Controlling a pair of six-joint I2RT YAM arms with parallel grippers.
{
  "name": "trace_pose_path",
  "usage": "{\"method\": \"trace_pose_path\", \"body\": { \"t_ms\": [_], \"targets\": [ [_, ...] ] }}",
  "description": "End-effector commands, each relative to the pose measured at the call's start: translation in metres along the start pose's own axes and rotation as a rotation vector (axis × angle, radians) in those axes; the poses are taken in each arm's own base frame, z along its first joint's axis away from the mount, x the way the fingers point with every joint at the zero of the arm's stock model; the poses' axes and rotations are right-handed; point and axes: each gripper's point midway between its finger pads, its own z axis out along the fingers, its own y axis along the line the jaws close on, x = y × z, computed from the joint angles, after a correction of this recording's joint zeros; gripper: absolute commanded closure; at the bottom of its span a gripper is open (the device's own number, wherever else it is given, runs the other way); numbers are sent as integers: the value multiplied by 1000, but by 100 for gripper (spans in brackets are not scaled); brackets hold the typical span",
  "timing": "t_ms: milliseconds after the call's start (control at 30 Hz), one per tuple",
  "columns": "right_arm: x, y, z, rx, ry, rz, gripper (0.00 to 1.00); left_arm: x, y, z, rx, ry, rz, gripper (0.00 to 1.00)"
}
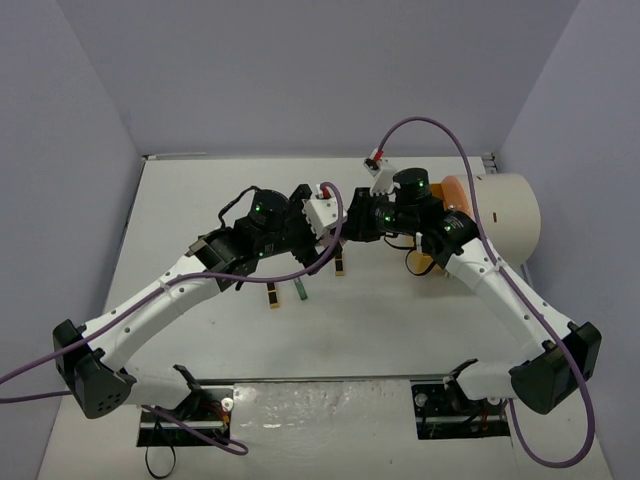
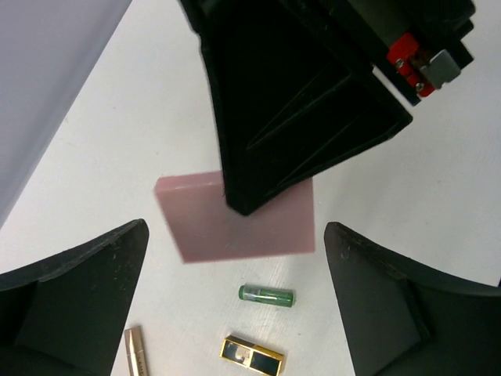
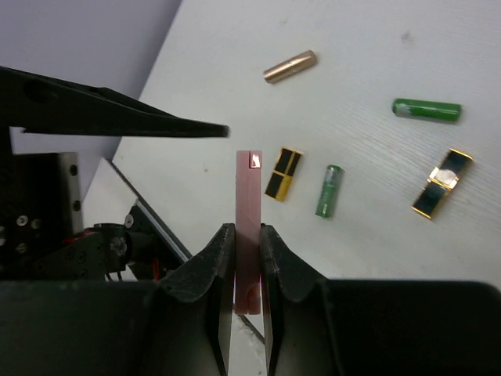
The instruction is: Organize the makeup
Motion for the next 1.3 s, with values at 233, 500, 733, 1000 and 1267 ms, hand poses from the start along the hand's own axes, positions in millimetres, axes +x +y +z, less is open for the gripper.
{"method": "trace_pose_path", "body": {
  "t_ms": [233,500,733,1000,1267],
  "targets": [
    [-31,-127,-92,713,-163,-112,100,1,50,-35,-284,-51,-152,3],
    [-41,-182,-160,1083,-259,-117,100,54,107,-76,-508,-6,-430,3],
    [-39,-204,-157,1188,-222,-145,100,106,129,-91,-635,55,-603,3],
    [-36,-224,-135,1202,-149,-222,100,125,136,-96,-676,76,-647,3],
    [-27,-240,-117,1209,-83,-241,87,125,134,-98,-674,72,-648,3]
  ]
}}
